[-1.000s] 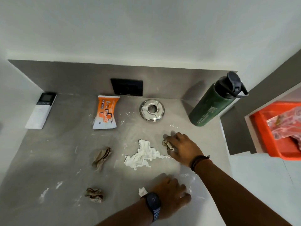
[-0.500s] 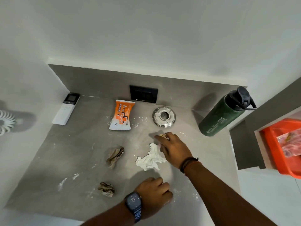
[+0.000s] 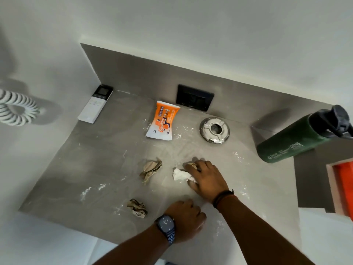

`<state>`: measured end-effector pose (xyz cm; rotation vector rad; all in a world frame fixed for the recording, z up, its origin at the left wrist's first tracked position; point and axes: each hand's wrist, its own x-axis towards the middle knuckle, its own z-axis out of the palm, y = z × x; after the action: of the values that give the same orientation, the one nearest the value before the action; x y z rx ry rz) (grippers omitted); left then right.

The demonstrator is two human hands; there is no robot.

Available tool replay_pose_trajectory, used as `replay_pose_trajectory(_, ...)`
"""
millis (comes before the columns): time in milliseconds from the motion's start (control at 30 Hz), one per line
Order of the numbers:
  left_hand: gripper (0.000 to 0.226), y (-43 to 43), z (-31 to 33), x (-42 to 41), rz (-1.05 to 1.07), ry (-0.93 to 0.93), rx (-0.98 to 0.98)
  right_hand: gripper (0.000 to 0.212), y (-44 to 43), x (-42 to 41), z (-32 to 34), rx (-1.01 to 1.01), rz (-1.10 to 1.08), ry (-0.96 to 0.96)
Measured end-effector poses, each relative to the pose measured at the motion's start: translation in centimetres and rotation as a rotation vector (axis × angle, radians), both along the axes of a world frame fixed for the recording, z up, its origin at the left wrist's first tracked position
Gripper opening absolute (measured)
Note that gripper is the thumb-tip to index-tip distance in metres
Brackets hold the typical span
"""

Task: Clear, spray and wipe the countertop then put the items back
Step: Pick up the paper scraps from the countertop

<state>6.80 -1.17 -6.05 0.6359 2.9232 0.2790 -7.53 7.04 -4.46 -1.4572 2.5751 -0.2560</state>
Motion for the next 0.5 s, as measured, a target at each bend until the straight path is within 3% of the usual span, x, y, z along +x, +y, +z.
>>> replay_pose_trajectory(100,0.016,-1.2,1.0,-0.6,0.021,0.021,0.036,0.048,-0.8,-0.2,0.4,-0.05,-0.004,-0.02)
replay_pose_trajectory(233,0.015,-4.5,3.1,-0.5,0.176,0.198,0.126,0.038,-2.9,-0.1,1.6,-0.151,-0.097,-0.136)
replay_pose_trajectory(367,0.008,-8.8,4.5,0.8,0.281,0.372,0.14,0.044,-6.5,0.6,3.3,-0.192,-0.051,-0.174)
replay_pose_trajectory(433,0.02,-10.8,5.0,1.8,0.311,0.352,0.129,0.036,-8.2,1.2,3.7,-0.161,-0.027,-0.161)
replay_pose_trajectory(500,0.027,-12.2,5.4,3.0,0.338,0.208,0.102,0.028,-9.5,1.8,3.8,-0.14,-0.035,-0.155)
